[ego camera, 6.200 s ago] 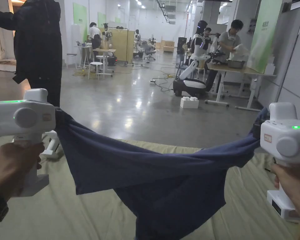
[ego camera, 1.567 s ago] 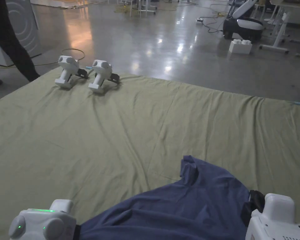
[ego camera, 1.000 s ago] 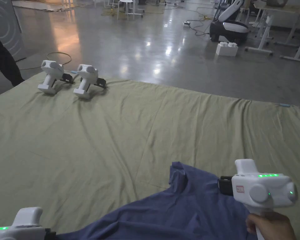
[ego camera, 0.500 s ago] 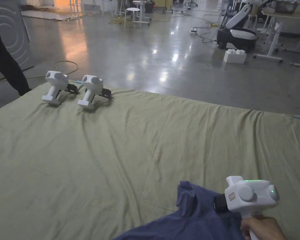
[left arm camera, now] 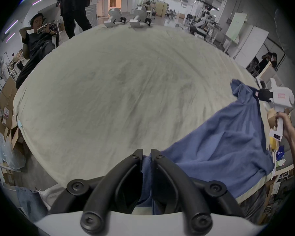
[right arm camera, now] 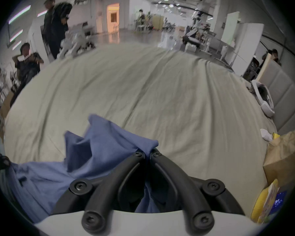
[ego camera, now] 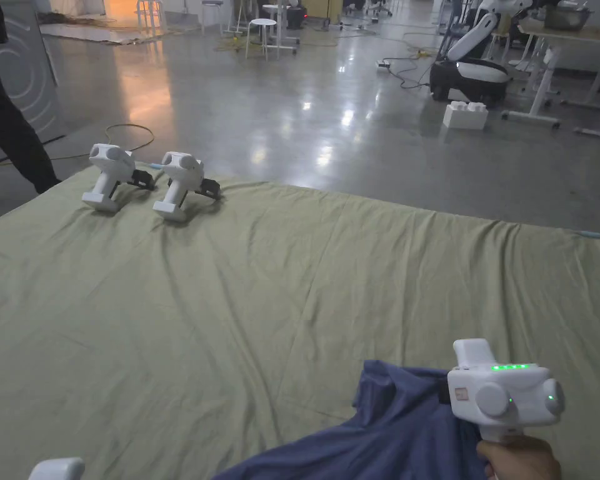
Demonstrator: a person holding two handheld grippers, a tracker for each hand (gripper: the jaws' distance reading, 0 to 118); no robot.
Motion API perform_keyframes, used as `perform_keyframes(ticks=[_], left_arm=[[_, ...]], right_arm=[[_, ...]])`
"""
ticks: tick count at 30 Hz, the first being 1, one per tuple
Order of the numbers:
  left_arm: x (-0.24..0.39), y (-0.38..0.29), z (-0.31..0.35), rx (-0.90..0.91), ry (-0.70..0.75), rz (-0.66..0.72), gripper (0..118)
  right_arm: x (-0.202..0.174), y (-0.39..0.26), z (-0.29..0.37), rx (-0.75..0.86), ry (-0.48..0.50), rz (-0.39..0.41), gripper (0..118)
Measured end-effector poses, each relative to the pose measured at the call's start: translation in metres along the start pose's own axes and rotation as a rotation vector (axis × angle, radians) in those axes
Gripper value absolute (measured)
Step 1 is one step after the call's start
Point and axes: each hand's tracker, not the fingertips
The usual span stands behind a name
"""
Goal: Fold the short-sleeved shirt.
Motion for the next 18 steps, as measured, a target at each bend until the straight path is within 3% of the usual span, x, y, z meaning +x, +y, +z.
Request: perform_keyframes(ticks=[18], left_arm=[[0.072,0.156,0.093,0.428,-0.157,-0.102,12]], right_arm=[[0.073,0.068,0.235,0.443,-0.159,-0.072,6]])
